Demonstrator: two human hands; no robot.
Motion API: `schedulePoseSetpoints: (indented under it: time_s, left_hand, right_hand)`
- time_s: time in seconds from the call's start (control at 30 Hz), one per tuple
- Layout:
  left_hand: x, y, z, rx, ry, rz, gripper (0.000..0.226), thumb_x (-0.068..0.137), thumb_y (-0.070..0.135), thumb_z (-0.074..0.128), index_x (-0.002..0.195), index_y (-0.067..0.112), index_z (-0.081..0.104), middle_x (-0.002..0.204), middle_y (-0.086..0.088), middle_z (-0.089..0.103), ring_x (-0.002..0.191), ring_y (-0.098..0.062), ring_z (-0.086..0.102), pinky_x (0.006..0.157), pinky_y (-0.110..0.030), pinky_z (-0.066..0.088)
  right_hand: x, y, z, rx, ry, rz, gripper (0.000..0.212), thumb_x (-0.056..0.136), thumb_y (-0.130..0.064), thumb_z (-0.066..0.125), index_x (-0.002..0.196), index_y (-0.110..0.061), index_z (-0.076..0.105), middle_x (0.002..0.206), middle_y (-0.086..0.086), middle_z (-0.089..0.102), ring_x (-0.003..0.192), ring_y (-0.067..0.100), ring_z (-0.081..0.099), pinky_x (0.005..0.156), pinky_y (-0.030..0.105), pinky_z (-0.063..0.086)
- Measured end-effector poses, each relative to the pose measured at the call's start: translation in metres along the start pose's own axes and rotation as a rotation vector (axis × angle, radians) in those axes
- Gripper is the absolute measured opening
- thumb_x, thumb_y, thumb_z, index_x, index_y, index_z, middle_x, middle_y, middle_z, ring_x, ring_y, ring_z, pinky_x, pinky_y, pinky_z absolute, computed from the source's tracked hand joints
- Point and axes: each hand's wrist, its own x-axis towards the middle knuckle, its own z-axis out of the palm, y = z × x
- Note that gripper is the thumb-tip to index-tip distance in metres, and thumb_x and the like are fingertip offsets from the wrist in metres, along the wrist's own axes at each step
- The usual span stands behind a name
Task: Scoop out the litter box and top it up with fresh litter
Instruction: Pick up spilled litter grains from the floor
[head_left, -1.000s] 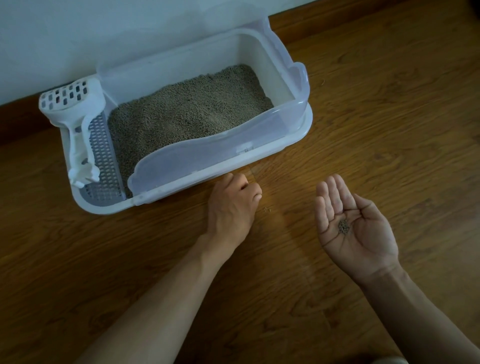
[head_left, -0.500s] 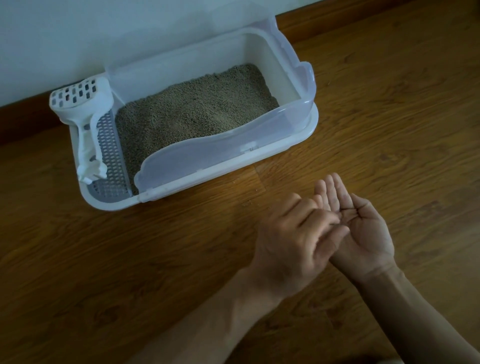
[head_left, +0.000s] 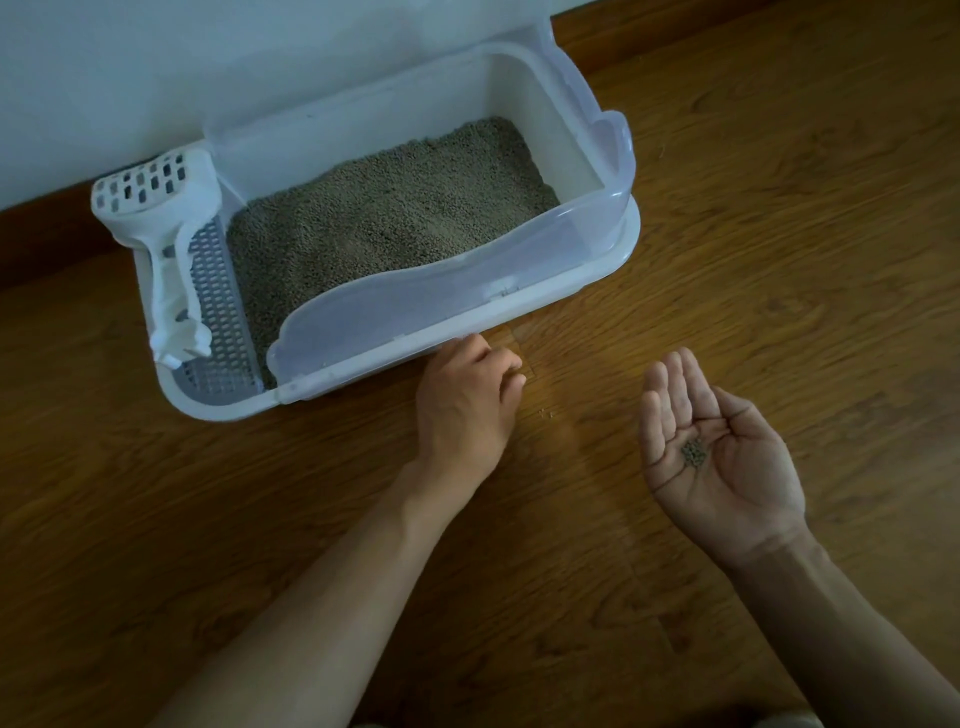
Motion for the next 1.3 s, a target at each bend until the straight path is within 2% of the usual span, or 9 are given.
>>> schedulePoseSetpoints:
  time_s: [0.2,0.3,0.53,0.7,0.8,0.9,1.0,1.1,1.3]
  left_hand:
    - [0.003,0.005,0.006,0.072,-0.037,0.011,0.008,0.093,0.024,0.065,0.086,0.02,0.066,0.089,0.005,0.057,0.088,-0.016,0.053,0.07,-0.031,0.05]
    - [0.002,0.008,0.008,0.083,-0.064,-0.016,0.01,0.098,0.026,0.056,0.091,0.02,0.061,0.093,0.005,0.056,0.089,-0.015,0.052,0.072,-0.029,0.048]
    - [-0.041,0.067,-0.017,-0.379,0.222,0.177,0.018,0.099,0.024,0.056,0.093,0.01,0.065,0.086,0.002,0.059,0.077,-0.006,0.049,0.063,-0.016,0.04]
    - [-0.06,0.105,-0.012,-0.449,0.169,0.288,0.016,0.097,0.023,0.064,0.093,0.009,0.069,0.087,-0.002,0.064,0.084,-0.013,0.054,0.072,-0.03,0.049]
    - [-0.065,0.107,-0.013,-0.52,0.206,0.306,0.017,0.097,0.022,0.065,0.092,0.007,0.071,0.084,-0.002,0.064,0.079,-0.013,0.054,0.069,-0.031,0.047]
    - [-0.06,0.09,-0.015,-0.569,0.249,0.129,0.018,0.098,0.025,0.059,0.091,0.011,0.069,0.081,0.004,0.06,0.073,-0.007,0.051,0.061,-0.02,0.041]
    - [-0.049,0.053,-0.008,-0.33,0.083,-0.163,0.01,0.092,0.029,0.064,0.093,0.02,0.068,0.088,0.01,0.055,0.077,0.0,0.047,0.062,-0.012,0.039]
    - [-0.043,0.023,0.003,-0.134,0.01,-0.135,0.013,0.088,0.029,0.071,0.099,0.022,0.072,0.091,0.011,0.054,0.084,-0.006,0.05,0.067,-0.019,0.047]
    - [-0.041,0.016,0.014,-0.062,0.012,-0.065,0.022,0.088,0.032,0.069,0.106,0.02,0.073,0.093,0.006,0.057,0.089,-0.01,0.048,0.068,-0.03,0.052]
  right_hand:
    - [0.002,-0.004,-0.008,-0.034,0.01,0.055,0.044,0.098,-0.023,0.036,0.114,-0.002,0.071,0.113,0.012,0.072,0.112,0.025,0.067,0.085,0.043,0.058]
    - [0.001,-0.001,-0.005,-0.029,0.033,0.016,0.043,0.097,-0.022,0.037,0.109,-0.003,0.074,0.108,0.01,0.074,0.105,0.023,0.07,0.078,0.041,0.06]
    - [0.001,0.007,0.008,-0.062,0.095,-0.037,0.044,0.096,-0.023,0.037,0.098,-0.005,0.077,0.103,0.006,0.075,0.098,0.019,0.072,0.07,0.035,0.061]
    - [0.002,0.011,-0.003,-0.07,0.032,0.154,0.051,0.101,-0.026,0.028,0.129,0.001,0.06,0.131,0.018,0.062,0.127,0.029,0.056,0.104,0.044,0.046]
    - [0.001,0.007,-0.007,-0.079,-0.026,0.184,0.058,0.103,-0.031,0.02,0.132,0.003,0.057,0.132,0.021,0.06,0.131,0.029,0.051,0.111,0.041,0.037]
    - [-0.001,0.0,-0.007,-0.077,0.014,0.128,0.054,0.102,-0.028,0.024,0.126,0.002,0.063,0.125,0.017,0.065,0.126,0.026,0.057,0.105,0.04,0.044]
    - [-0.003,-0.004,-0.005,-0.001,0.069,0.047,0.047,0.1,-0.025,0.032,0.111,-0.002,0.072,0.11,0.01,0.073,0.109,0.023,0.068,0.084,0.041,0.058]
    - [-0.004,-0.004,-0.002,0.016,0.043,-0.002,0.043,0.098,-0.024,0.037,0.106,-0.005,0.075,0.106,0.007,0.075,0.103,0.021,0.071,0.075,0.04,0.061]
    - [-0.004,0.001,0.005,-0.044,0.004,-0.036,0.04,0.093,-0.022,0.04,0.1,-0.007,0.077,0.102,0.004,0.075,0.099,0.018,0.072,0.07,0.036,0.062]
